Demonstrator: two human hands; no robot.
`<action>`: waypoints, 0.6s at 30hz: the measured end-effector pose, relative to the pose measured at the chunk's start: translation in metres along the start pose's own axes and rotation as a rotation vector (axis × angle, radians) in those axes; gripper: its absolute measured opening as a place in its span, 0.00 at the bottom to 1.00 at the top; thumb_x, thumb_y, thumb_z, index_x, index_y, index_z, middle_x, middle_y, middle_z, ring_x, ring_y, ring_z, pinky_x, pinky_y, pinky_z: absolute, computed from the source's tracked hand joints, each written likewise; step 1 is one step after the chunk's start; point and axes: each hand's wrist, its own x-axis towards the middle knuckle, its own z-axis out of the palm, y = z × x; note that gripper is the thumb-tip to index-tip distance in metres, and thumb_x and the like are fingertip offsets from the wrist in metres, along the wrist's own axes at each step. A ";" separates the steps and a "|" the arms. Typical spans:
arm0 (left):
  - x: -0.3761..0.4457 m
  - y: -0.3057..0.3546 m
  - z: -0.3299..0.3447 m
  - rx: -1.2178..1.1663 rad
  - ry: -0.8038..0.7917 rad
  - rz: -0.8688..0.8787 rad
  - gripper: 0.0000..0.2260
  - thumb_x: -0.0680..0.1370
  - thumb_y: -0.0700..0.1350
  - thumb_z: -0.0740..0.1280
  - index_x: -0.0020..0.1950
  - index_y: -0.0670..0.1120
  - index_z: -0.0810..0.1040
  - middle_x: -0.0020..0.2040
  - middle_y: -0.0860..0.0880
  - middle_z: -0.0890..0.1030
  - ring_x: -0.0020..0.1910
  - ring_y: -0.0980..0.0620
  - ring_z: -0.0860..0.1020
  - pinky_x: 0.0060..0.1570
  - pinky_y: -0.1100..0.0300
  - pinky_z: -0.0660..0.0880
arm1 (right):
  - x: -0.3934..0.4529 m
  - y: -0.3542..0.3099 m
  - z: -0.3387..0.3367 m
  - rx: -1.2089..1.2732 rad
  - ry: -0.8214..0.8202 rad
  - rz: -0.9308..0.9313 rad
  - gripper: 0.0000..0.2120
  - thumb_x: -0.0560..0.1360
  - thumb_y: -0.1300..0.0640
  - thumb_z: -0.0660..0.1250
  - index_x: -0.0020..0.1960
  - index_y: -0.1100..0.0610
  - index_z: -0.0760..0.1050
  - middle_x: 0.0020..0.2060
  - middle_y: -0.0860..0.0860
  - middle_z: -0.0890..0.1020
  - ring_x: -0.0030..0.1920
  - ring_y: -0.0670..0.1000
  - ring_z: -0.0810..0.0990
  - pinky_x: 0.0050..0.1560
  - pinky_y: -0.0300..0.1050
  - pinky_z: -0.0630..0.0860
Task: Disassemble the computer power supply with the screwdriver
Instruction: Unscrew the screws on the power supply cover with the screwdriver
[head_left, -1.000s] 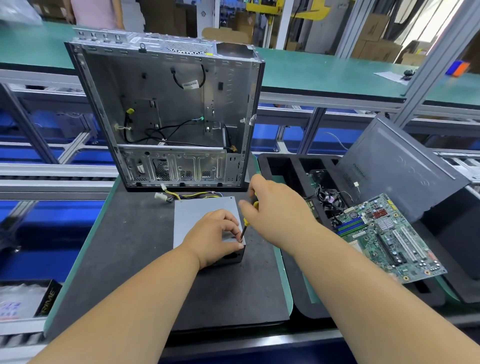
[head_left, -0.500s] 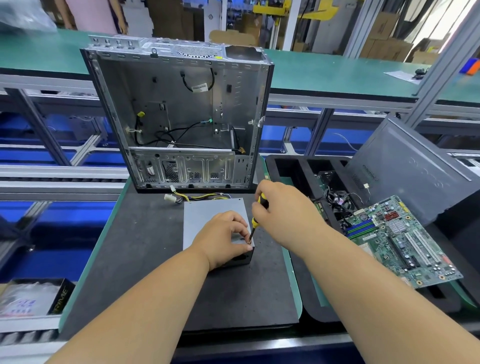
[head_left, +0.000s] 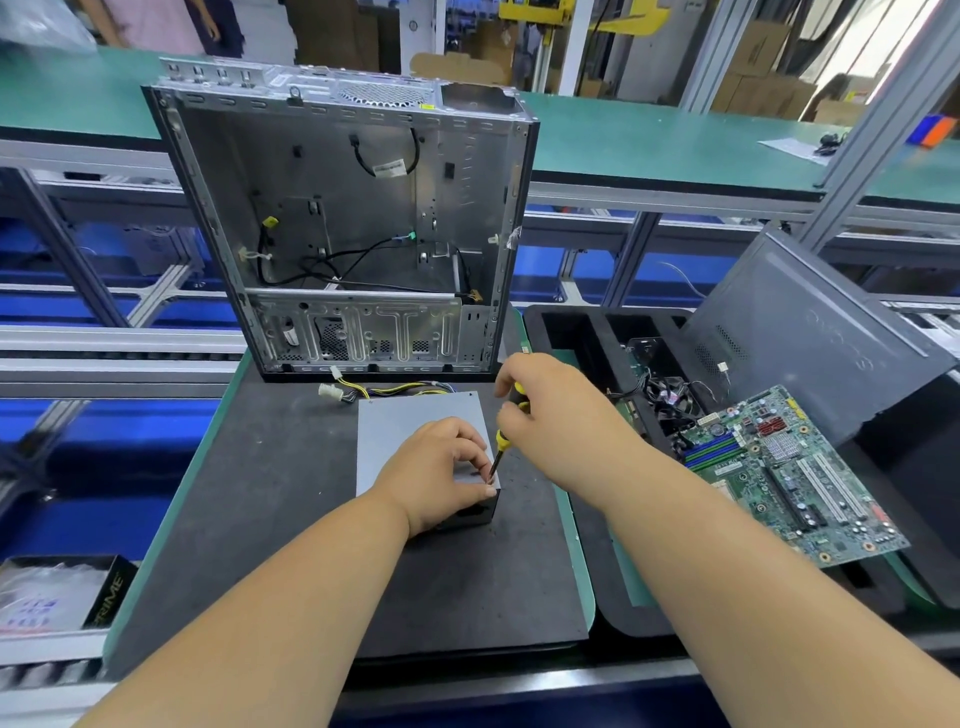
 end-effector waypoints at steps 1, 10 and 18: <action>0.000 0.000 0.000 0.002 -0.002 -0.001 0.11 0.68 0.50 0.78 0.34 0.63 0.77 0.49 0.66 0.73 0.56 0.64 0.68 0.57 0.66 0.66 | 0.000 0.001 0.001 -0.027 0.007 -0.012 0.06 0.77 0.58 0.61 0.53 0.54 0.74 0.50 0.49 0.77 0.49 0.53 0.74 0.44 0.46 0.70; -0.001 0.002 -0.001 -0.001 -0.003 0.001 0.12 0.69 0.50 0.78 0.34 0.63 0.77 0.51 0.64 0.74 0.56 0.62 0.69 0.58 0.63 0.67 | 0.007 0.005 0.001 -0.136 0.017 -0.022 0.06 0.81 0.51 0.61 0.53 0.53 0.71 0.43 0.49 0.80 0.43 0.53 0.75 0.38 0.46 0.68; 0.000 0.001 -0.002 0.016 -0.010 0.007 0.11 0.69 0.51 0.77 0.35 0.63 0.77 0.50 0.65 0.73 0.55 0.62 0.68 0.57 0.63 0.67 | 0.002 0.004 -0.001 -0.115 -0.002 -0.027 0.06 0.80 0.54 0.60 0.54 0.53 0.74 0.47 0.48 0.76 0.45 0.51 0.74 0.38 0.44 0.66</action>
